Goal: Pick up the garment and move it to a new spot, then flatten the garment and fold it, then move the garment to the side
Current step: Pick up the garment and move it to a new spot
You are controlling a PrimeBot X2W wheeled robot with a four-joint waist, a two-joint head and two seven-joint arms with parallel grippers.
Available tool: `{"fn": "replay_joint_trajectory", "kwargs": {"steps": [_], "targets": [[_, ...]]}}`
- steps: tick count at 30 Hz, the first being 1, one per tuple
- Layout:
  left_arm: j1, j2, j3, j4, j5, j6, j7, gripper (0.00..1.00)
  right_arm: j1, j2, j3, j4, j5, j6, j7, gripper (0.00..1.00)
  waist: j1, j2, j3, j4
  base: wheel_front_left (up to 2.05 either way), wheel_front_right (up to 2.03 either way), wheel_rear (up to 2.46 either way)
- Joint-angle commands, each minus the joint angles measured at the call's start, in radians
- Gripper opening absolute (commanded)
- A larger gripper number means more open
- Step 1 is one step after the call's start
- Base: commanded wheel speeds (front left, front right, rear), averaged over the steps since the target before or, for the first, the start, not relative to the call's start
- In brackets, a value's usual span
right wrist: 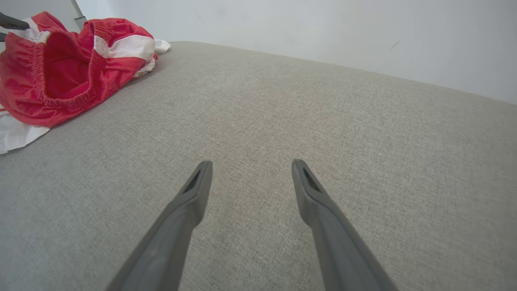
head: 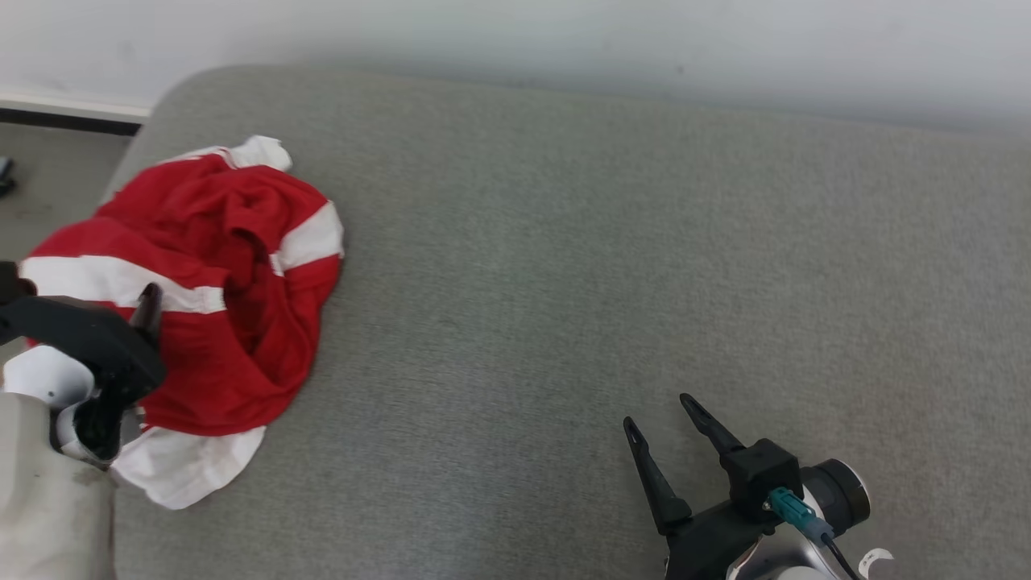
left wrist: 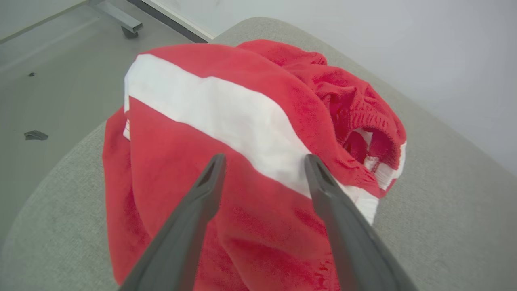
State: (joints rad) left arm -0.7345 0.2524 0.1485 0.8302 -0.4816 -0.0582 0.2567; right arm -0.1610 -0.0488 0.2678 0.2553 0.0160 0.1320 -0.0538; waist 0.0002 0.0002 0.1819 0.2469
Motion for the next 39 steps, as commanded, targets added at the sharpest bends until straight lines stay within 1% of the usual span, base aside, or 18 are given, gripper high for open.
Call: {"fn": "replay_joint_trajectory", "kwargs": {"steps": [1, 2, 3, 5, 7, 13, 16, 20, 23, 26, 31, 35, 39], "targets": [[-0.018, 0.025, -0.01, 0.022, 0.025, 0.019, 0.013, 1.0, -0.007, -0.003, -0.001, -0.012, -0.003, -0.002, 0.003, 1.0, -0.0002, -0.0002, 0.083, -0.075, 0.0, 0.0, 0.0], [-0.022, 0.029, -0.021, 0.031, 0.037, 0.023, 0.018, 1.0, -0.008, -0.003, -0.005, -0.015, -0.003, -0.002, 0.004, 1.0, -0.0002, -0.0002, 0.086, -0.077, 0.0, 0.0, 0.0], [-0.023, 0.038, -0.031, 0.041, 0.05, 0.036, 0.021, 1.0, -0.007, -0.003, -0.005, -0.017, -0.001, -0.002, 0.005, 1.0, -0.0002, -0.0002, 0.088, -0.079, 0.0, 0.0, 0.0], [-0.024, 0.049, -0.046, 0.052, 0.066, 0.044, 0.017, 0.0, -0.005, -0.003, -0.007, -0.019, 0.006, -0.002, 0.002, 1.0, -0.0002, -0.0002, 0.087, -0.082, 0.0, 0.0, 0.0], [-0.027, 0.059, -0.056, 0.058, 0.08, 0.048, 0.016, 0.0, -0.002, -0.003, -0.009, -0.017, 0.016, -0.002, -0.004, 1.0, -0.0002, -0.0002, 0.081, -0.08, 0.0, 0.0, 0.0], [-0.045, 0.082, -0.077, 0.047, 0.096, 0.041, 0.022, 0.0, 0.003, -0.002, 0.002, 0.006, 0.047, -0.002, -0.021, 1.0, -0.0002, -0.0002, 0.042, -0.068, 0.0, 0.0, 0.0], [-0.057, 0.1, -0.088, 0.023, 0.104, 0.034, 0.014, 0.0, 0.007, -0.003, 0.011, 0.033, 0.076, -0.002, -0.039, 1.0, -0.0002, -0.0002, 0.0, -0.06, 0.0, 0.0, 0.0], [-0.085, 0.128, -0.098, -0.039, 0.11, 0.02, 0.008, 0.0, 0.007, -0.002, 0.026, 0.073, 0.119, -0.002, -0.067, 1.0, -0.0002, -0.0002, -0.06, -0.058, 0.0, 0.0, 0.0], [-0.11, 0.147, -0.11, -0.1, 0.113, 0.0, 0.009, 0.0, 0.008, -0.003, 0.035, 0.104, 0.152, -0.002, -0.091, 1.0, -0.0002, -0.0002, -0.107, -0.074, 0.0, 0.0, 0.0], [-0.141, 0.146, -0.123, -0.172, 0.114, -0.012, -0.002, 0.0, 0.011, -0.003, 0.039, 0.136, 0.173, -0.002, -0.113, 1.0, -0.0002, -0.0002, -0.15, -0.093, 0.0, 0.0, 0.0], [-0.175, 0.097, -0.156, -0.272, 0.103, -0.029, -0.039, 0.0, 0.016, -0.002, 0.054, 0.18, 0.203, -0.002, -0.135, 1.0, -0.0002, -0.0002, -0.206, -0.149, 0.0, 0.0, 0.0], [-0.18, 0.042, -0.195, -0.336, 0.083, -0.04, -0.056, 0.0, 0.007, -0.002, 0.061, 0.2, 0.206, -0.002, -0.142, 1.0, -0.0002, -0.0002, -0.219, -0.217, 0.0, 0.0, 0.0], [-0.173, -0.033, -0.238, -0.376, 0.072, -0.047, -0.08, 0.0, 0.001, -0.003, 0.048, 0.213, 0.19, -0.002, -0.144, 1.0, -0.0002, -0.0002, -0.218, -0.287, 0.0, 0.0, 0.0]]}}
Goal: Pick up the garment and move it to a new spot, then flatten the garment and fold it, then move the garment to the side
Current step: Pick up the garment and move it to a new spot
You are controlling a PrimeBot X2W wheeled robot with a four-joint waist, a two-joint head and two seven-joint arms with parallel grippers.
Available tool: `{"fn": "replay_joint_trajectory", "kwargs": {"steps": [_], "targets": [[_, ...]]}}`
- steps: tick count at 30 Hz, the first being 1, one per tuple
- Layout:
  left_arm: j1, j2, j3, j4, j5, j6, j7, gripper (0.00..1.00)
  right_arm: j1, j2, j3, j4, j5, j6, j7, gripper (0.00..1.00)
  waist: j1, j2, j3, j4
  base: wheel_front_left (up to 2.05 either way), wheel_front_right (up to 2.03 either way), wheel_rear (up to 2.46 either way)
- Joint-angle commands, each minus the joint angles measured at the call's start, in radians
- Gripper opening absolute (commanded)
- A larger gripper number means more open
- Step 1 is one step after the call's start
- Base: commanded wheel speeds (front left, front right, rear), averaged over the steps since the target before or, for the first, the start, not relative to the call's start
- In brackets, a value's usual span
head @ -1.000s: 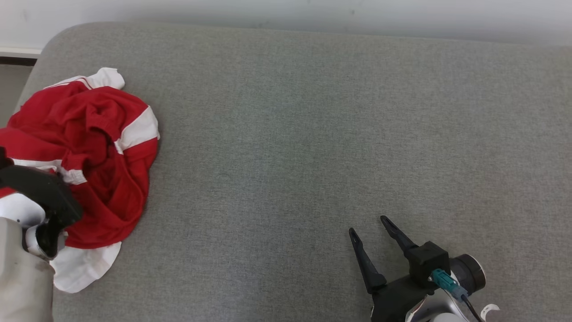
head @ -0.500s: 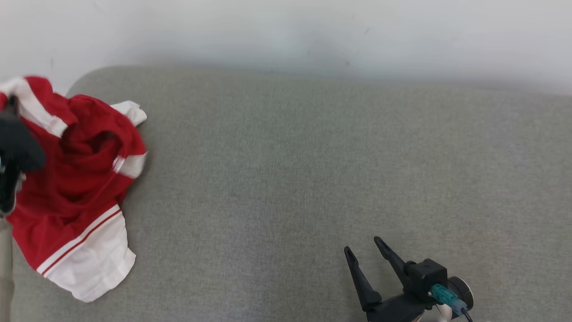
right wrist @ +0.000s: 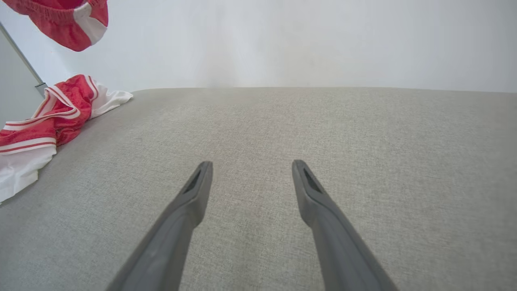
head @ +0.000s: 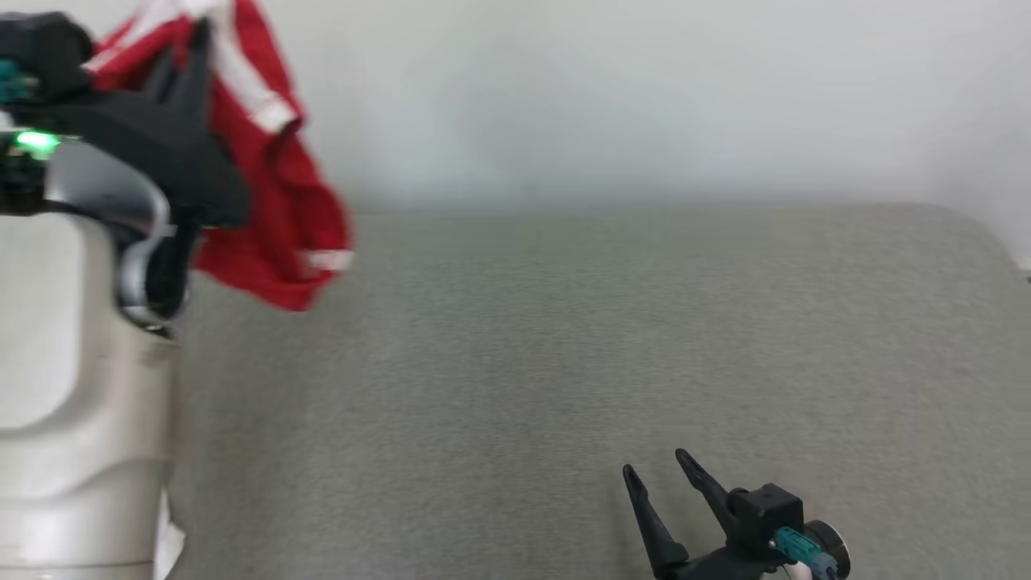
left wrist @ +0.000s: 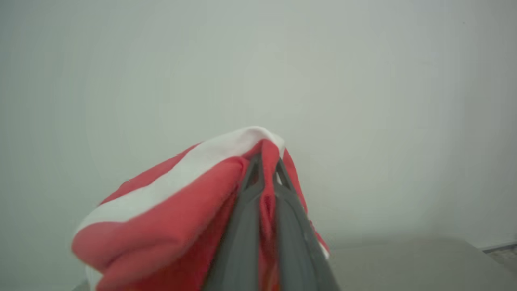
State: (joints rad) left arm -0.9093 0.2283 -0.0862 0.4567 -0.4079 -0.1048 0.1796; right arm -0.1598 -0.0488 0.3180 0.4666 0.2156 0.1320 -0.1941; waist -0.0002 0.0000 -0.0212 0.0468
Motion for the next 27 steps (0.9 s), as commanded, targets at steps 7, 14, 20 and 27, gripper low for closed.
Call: {"fn": "replay_joint_trajectory", "kwargs": {"steps": [7, 14, 20, 27], "targets": [[0.028, -0.097, -0.05, -0.005, -0.028, -0.005, -0.033, 0.0, -0.029, -0.003, 0.005, -0.008, -0.016, -0.002, 0.004, 1.0, 0.0002, 0.0, 0.022, -0.245, 0.0, 0.0, 0.0], [0.106, -0.142, -0.106, 0.077, -0.06, -0.013, -0.064, 0.0, -0.045, -0.001, -0.017, -0.016, -0.027, -0.002, 0.005, 1.0, 0.0002, 0.0, 0.083, -0.352, 0.0, 0.0, 0.0], [0.157, -0.151, -0.129, 0.212, -0.067, -0.014, -0.088, 0.0, -0.062, -0.002, -0.017, -0.022, -0.011, -0.002, -0.002, 1.0, 0.0002, 0.0, 0.119, -0.392, 0.0, 0.0, 0.0], [0.182, -0.161, -0.171, 0.355, -0.081, -0.02, -0.131, 1.0, -0.059, -0.002, -0.044, -0.014, -0.002, -0.002, -0.017, 1.0, 0.0002, 0.0, 0.131, -0.37, 0.0, 0.0, 0.0]]}}
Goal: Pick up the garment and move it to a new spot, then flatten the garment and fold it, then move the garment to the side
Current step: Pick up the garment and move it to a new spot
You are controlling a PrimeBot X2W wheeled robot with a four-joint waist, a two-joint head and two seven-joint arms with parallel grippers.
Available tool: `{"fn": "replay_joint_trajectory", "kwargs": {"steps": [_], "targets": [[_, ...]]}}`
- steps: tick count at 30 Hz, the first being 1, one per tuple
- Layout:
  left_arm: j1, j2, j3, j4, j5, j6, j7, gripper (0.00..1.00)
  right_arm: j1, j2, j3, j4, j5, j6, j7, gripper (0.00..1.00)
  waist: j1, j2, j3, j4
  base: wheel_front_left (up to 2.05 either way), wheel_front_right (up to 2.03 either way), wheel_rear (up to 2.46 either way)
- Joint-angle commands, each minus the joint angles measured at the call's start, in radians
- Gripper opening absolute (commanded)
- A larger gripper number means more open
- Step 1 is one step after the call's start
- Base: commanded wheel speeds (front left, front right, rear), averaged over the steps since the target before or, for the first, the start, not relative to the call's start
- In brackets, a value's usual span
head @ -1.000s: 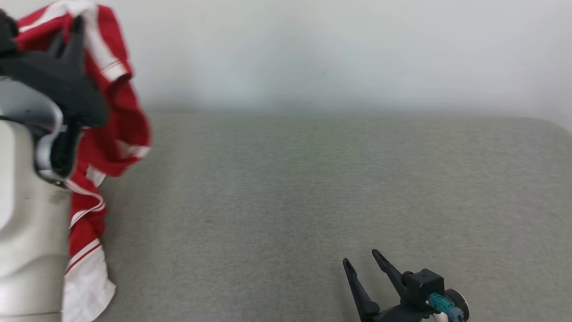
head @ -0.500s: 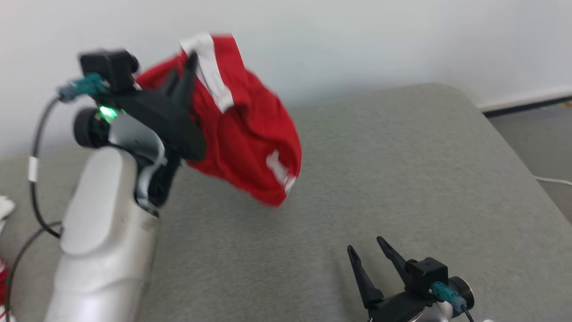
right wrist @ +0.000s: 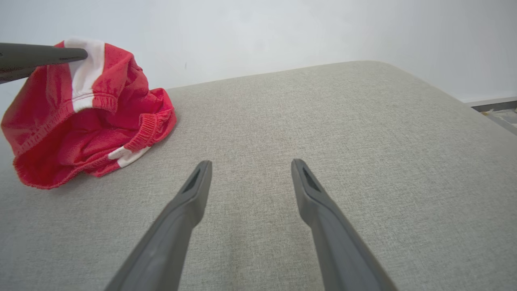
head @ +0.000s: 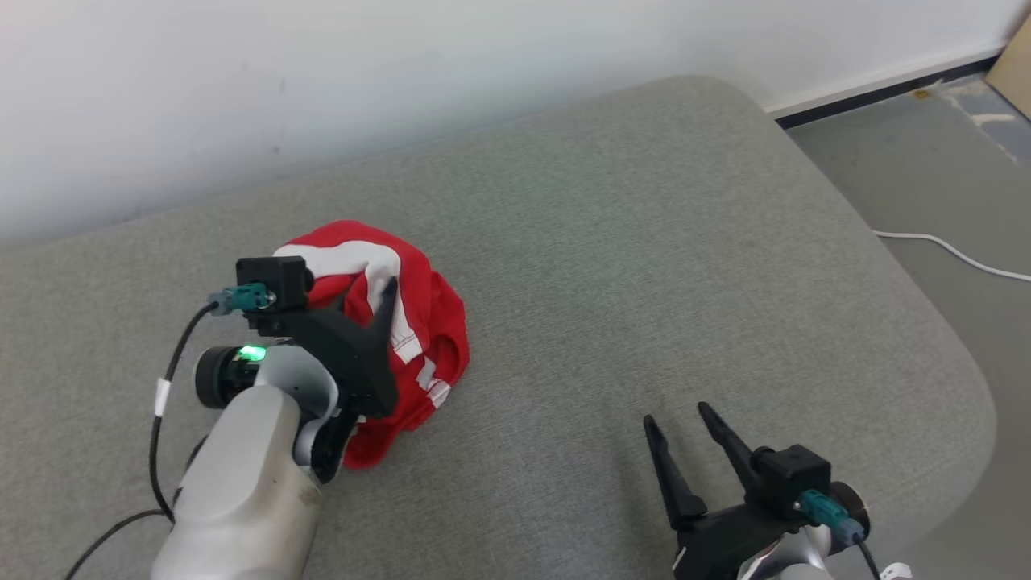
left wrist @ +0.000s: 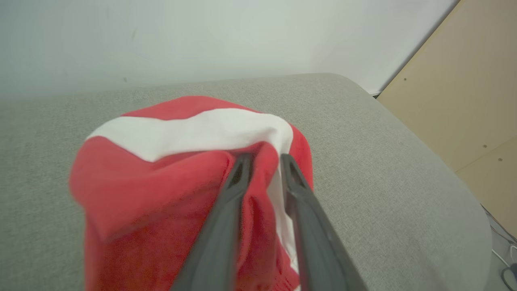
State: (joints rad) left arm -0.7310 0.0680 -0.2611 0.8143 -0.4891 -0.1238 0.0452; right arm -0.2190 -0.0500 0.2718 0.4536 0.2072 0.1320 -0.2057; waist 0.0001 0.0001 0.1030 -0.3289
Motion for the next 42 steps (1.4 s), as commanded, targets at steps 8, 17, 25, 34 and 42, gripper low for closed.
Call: {"fn": "replay_joint_trajectory", "kwargs": {"steps": [8, 17, 25, 34, 42], "targets": [[0.1, -0.011, -0.04, -0.112, -0.037, -0.006, -0.268, 1.0, 0.02, -0.001, -0.09, 0.003, -0.016, -0.002, -0.012, 1.0, -0.0001, -0.0001, -0.046, 0.119, 0.0, 0.0, 0.0], [0.4, 0.025, 0.106, -0.454, 0.057, 0.059, -0.309, 1.0, 0.06, -0.001, -0.161, -0.009, -0.031, -0.002, -0.01, 1.0, -0.0001, -0.0001, -0.089, 0.196, 0.0, 0.0, 0.0], [0.655, 0.013, 0.248, -0.663, 0.177, 0.069, -0.31, 1.0, 0.102, -0.001, -0.18, -0.018, -0.044, -0.002, 0.001, 1.0, -0.0001, -0.0001, -0.116, 0.229, 0.0, 0.0, 0.0], [0.798, -0.011, 0.322, -0.696, 0.231, 0.068, -0.31, 1.0, 0.144, -0.001, -0.17, -0.032, -0.05, -0.002, 0.009, 1.0, -0.0001, -0.0001, -0.156, 0.243, 0.0, 0.0, 0.0], [0.828, -0.015, 0.331, -0.696, 0.248, 0.072, -0.31, 1.0, 0.154, -0.001, -0.163, -0.045, -0.049, -0.002, 0.017, 1.0, -0.0001, -0.0001, -0.165, 0.248, 0.0, 0.0, 0.0]]}}
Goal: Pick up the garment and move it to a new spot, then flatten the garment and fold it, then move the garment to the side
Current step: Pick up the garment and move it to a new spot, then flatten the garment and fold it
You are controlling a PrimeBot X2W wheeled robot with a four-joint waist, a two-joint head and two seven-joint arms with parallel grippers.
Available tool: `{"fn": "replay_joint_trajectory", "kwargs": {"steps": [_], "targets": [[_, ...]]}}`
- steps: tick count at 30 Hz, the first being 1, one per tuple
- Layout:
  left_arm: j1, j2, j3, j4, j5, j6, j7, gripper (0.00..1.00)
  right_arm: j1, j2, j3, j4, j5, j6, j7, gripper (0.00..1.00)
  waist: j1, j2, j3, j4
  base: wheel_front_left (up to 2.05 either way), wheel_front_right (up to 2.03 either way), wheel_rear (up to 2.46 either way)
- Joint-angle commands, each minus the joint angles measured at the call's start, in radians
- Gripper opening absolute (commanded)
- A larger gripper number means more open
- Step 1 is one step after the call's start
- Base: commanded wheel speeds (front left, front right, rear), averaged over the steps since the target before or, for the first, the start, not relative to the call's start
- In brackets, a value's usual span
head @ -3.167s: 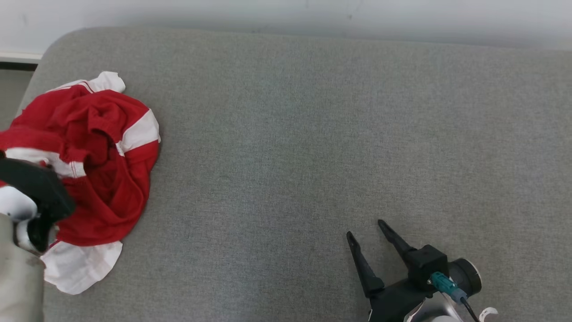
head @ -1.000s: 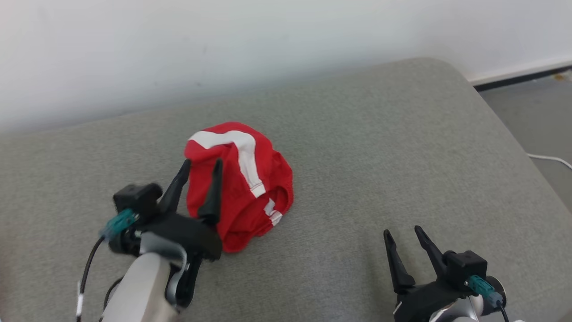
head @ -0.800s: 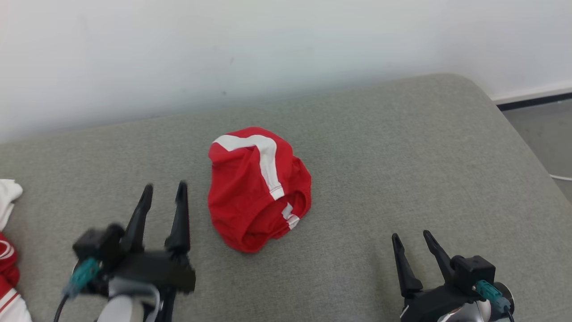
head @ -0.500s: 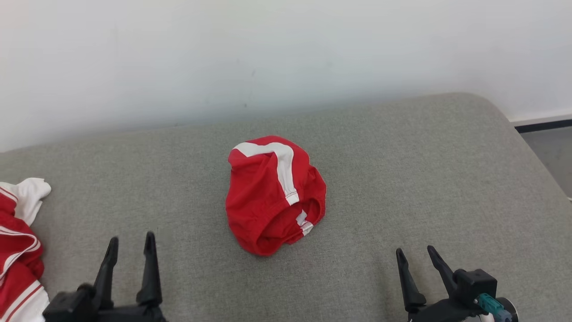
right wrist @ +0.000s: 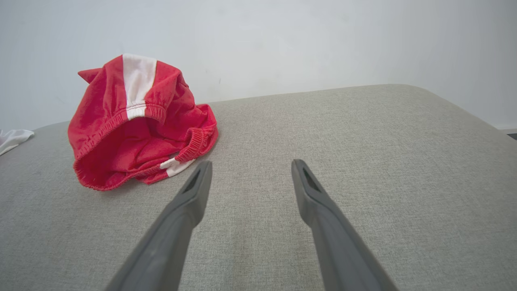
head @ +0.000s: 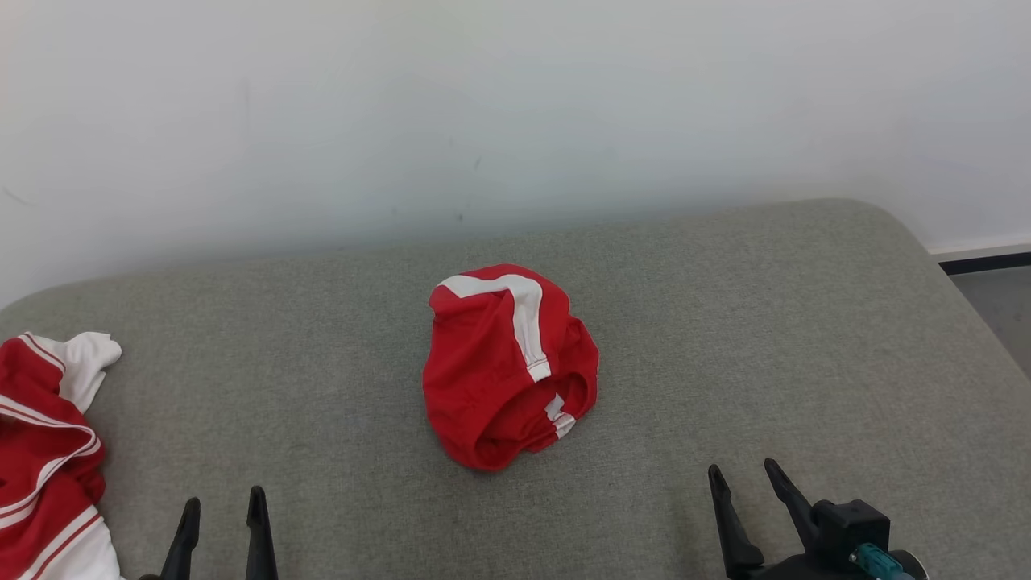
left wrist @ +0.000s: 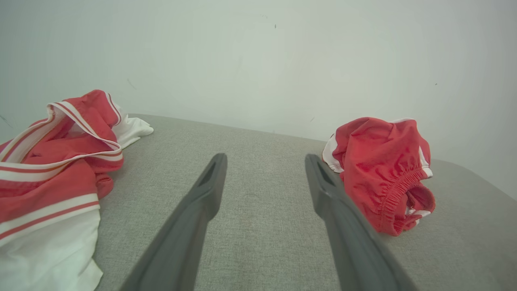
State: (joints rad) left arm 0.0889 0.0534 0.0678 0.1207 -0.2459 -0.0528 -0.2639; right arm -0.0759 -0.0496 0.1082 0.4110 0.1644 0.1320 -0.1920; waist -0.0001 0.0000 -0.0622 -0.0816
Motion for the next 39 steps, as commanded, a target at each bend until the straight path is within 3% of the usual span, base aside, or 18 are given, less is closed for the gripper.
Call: {"fn": "replay_joint_trajectory", "kwargs": {"steps": [1, 21, 29, 34, 39], "targets": [[0.009, -0.001, 0.003, -0.003, 0.006, 0.003, -0.001, 1.0, 0.01, -0.001, 0.002, -0.003, -0.007, -0.002, 0.004, 1.0, 0.0001, 0.0, 0.0, 0.002, 0.0, 0.0, 0.0], [-0.025, -0.003, -0.027, 0.023, 0.02, -0.009, -0.001, 1.0, -0.01, -0.001, 0.008, -0.032, 0.002, -0.002, -0.001, 1.0, 0.0001, 0.0, 0.016, 0.003, 0.0, 0.0, 0.0], [-0.203, 0.001, -0.24, 0.211, 0.046, -0.069, 0.08, 1.0, -0.029, -0.001, 0.015, -0.041, 0.009, -0.002, -0.002, 1.0, 0.0001, 0.0, 0.055, -0.035, 0.0, 0.0, 0.0], [-0.355, -0.001, -0.329, 0.367, 0.042, -0.073, 0.098, 1.0, -0.052, -0.001, 0.042, -0.035, 0.021, -0.002, -0.004, 1.0, 0.0001, 0.0, 0.09, -0.105, 0.0, 0.0, 0.0], [-0.453, -0.002, -0.356, 0.467, 0.062, -0.035, 0.106, 1.0, -0.073, -0.001, 0.056, -0.034, 0.029, -0.002, -0.012, 1.0, 0.0001, 0.0, 0.132, -0.167, 0.0, 0.0, 0.0]]}}
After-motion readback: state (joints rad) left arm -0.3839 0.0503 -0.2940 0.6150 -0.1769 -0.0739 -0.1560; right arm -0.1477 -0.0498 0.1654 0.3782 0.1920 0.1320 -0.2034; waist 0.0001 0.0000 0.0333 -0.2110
